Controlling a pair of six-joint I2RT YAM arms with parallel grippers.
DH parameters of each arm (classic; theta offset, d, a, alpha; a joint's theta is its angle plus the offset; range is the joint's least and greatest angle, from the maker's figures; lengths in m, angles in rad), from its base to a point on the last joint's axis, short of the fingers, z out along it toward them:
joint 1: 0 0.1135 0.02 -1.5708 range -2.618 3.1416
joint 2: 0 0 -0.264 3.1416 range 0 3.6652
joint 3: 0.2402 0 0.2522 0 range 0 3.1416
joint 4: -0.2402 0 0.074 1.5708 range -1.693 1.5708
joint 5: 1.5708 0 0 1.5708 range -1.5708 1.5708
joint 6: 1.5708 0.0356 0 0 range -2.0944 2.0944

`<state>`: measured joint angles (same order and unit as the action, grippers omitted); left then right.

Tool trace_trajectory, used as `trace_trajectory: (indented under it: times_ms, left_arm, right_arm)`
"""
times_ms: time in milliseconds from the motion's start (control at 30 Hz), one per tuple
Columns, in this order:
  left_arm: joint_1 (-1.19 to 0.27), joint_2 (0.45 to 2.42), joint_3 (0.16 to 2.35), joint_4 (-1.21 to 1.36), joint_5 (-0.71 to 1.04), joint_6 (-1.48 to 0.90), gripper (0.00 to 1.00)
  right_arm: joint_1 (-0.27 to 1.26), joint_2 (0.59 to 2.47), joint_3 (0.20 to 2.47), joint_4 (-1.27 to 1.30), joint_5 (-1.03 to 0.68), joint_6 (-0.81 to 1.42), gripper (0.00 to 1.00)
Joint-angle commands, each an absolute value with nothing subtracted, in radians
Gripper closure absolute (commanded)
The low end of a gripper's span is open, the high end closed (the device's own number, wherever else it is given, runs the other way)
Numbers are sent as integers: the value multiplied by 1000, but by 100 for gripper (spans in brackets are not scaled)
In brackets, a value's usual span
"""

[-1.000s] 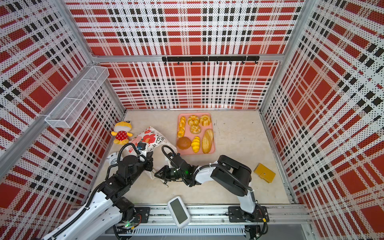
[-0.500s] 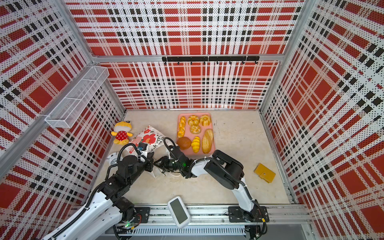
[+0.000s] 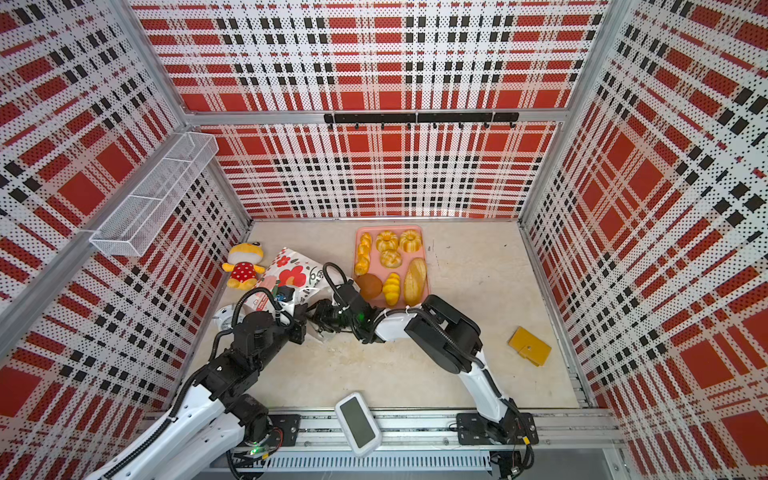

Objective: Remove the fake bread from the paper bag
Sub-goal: 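Reach the tongs deeper into the bag toward the yellow bread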

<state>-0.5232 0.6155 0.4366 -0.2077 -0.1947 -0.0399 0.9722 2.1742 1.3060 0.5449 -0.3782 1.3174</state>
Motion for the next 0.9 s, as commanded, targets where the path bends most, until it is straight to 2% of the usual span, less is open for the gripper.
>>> trace_trajectory:
  times_ms: [0,133,300,633,867]
  left_arm:
    - [-523,621,422,-164,-159,-44,100]
    - [-523,636,402,-127,-171,-80,100]
    - [-527,655,381,-76,-188,-116,100]
    - [-529,635,343,-13,-240,-134,100]
    - [-529,589,334,-32,-258,-129,100]
  right_arm:
    - [960,2247,1393,569,-421,1304,62]
    - [955,2274,1410,623,-443,1324,83]
    - [956,2167,1315,607,-441,1272,100]
    - [1018,1854,992,555,-305,1208,100]
    - [1028,1702,869,507,-267,1182,100]
